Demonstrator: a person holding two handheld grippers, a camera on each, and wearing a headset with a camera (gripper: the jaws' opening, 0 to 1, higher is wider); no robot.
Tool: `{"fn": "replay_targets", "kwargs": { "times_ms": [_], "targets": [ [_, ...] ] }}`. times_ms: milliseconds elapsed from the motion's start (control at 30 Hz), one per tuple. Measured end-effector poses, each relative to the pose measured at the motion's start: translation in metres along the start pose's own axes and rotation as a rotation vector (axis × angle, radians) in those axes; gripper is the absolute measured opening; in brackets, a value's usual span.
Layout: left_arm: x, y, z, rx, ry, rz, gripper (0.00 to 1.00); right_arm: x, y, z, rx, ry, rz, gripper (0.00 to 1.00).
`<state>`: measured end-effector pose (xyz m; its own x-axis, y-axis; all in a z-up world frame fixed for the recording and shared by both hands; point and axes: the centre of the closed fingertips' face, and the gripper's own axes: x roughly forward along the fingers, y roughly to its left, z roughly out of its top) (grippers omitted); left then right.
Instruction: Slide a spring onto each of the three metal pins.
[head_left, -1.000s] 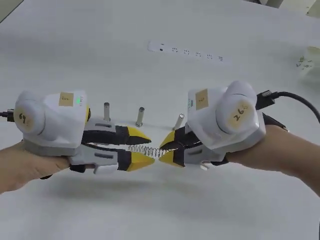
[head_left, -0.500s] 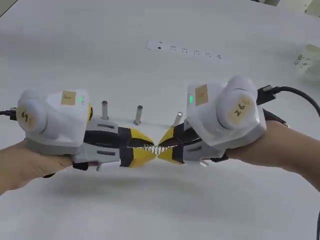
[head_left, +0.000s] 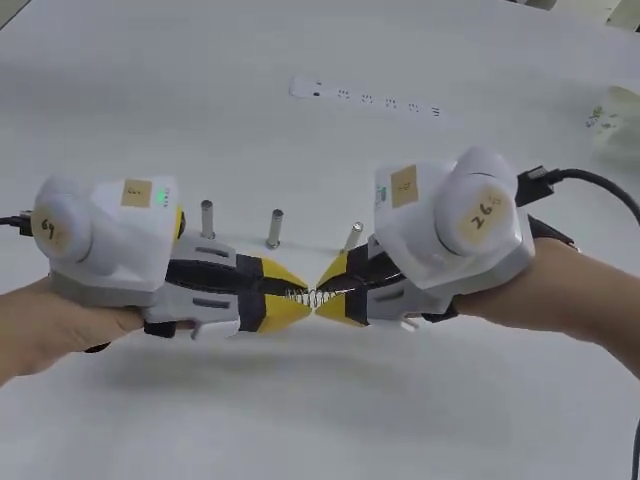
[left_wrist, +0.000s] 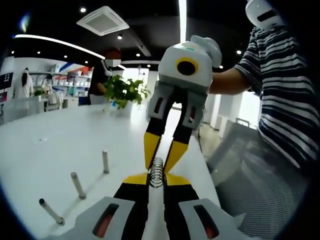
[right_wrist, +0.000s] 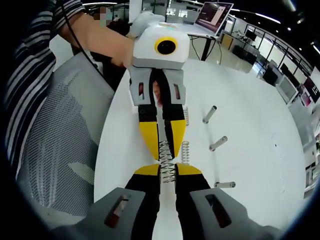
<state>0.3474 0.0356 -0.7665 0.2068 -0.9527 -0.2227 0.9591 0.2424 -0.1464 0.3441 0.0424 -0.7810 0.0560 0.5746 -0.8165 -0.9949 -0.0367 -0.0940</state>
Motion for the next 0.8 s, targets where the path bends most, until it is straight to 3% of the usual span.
{"fn": "replay_targets", "kwargs": {
  "times_ms": [533,800],
  "targets": [
    [-0.0027,-0.0054,-0.0008,-0.004,0.018,-0.039,0.02,-0.0010,0.0067,0.0015,-0.019,-0.031,0.018,0.10],
    [-0.0057,-0.0060,-0.0023,-0.002,0.027,-0.047,0.02,-0.0002,0.0080,-0.0047,-0.028,-0.012,0.020,0.11]
  ]
}}
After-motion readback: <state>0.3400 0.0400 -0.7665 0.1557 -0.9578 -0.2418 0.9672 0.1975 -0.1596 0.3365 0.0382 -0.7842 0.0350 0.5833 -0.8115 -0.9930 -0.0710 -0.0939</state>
